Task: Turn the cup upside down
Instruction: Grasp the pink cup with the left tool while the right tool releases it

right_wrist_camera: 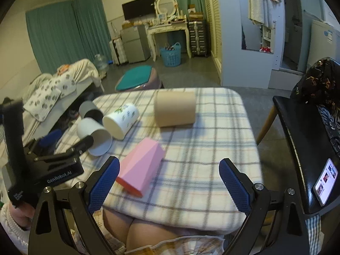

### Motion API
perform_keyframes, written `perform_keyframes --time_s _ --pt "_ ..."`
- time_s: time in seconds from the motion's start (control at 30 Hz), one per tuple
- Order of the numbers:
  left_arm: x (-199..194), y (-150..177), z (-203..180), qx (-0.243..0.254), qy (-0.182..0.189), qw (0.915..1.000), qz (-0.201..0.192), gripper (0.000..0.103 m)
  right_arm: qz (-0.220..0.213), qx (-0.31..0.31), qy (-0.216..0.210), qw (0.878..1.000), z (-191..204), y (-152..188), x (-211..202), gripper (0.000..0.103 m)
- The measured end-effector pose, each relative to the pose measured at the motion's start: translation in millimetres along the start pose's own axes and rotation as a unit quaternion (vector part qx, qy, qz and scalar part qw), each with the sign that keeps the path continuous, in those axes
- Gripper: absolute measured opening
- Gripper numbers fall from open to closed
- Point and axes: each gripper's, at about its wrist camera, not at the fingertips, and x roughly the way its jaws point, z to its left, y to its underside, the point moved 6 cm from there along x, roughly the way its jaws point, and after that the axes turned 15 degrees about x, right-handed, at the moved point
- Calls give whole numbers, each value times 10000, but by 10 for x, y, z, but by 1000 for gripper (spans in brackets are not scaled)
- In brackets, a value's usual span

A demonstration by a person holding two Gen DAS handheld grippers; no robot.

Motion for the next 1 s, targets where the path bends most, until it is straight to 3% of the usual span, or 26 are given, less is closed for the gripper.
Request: perform_keyframes --time_s 0.4,0.83,0.93,1.0 --pt "457 -186 -733 828 527 9931 643 103 91 639 289 9975 -710 -152 297 95" --pt "901 -169 -993 926 1155 9804 1298 100 420 902 258 9947 -878 -97 672 95" --pt "924 -151 -1009 857 1309 9780 1378 93 463 942 262 9941 -901 -87 715 95" --pt "952 -128 -1029 853 1389 9755 1476 74 480 951 257 9940 -901 -81 728 95"
